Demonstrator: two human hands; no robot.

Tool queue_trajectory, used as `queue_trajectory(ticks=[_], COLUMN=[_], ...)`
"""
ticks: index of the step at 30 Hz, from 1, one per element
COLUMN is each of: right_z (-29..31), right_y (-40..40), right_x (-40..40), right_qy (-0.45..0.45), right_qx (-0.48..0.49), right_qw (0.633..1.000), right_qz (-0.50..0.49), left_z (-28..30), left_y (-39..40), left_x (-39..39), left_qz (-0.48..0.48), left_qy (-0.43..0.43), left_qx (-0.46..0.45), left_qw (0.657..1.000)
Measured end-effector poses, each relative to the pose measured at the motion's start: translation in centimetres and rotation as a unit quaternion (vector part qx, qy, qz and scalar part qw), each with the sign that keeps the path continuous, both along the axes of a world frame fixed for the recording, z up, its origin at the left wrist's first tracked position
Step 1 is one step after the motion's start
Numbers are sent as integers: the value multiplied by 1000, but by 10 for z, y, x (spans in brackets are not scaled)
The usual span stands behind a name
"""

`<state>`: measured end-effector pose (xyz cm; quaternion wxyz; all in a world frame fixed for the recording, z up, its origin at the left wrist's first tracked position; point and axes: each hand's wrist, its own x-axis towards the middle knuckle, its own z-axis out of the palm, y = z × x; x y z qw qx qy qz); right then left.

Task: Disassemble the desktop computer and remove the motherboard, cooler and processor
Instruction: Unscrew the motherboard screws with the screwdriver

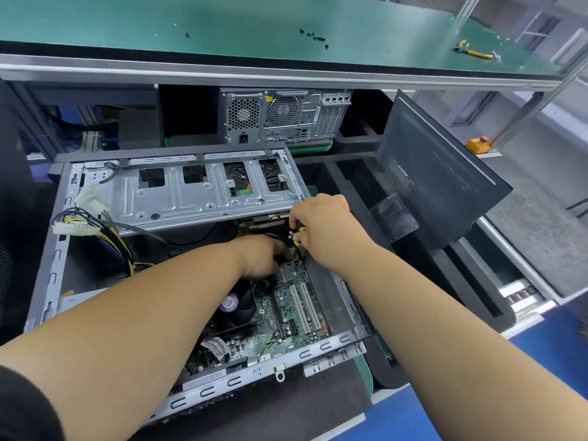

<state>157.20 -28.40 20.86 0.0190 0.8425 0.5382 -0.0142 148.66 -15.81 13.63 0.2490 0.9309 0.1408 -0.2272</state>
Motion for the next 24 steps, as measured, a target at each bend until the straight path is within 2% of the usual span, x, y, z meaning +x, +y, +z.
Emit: queue_trajectory(ticks=[7, 17, 24], right_z=[1, 12, 8], right_y=[11, 12, 8], right_x=[0, -3, -5], right_qy=[-27, -16, -30], right_qx=[-59, -100, -79], right_qw=[998, 995, 996], right_qz=[10, 1, 7], left_z=[-2, -9, -9], left_y=[-2, -4, -4], left_x=[1, 4, 3], left_qz=[1, -8, -12], left_qy=[-7, 40, 54], left_qx=[27, 26, 27], left_qw=[1000, 999, 998])
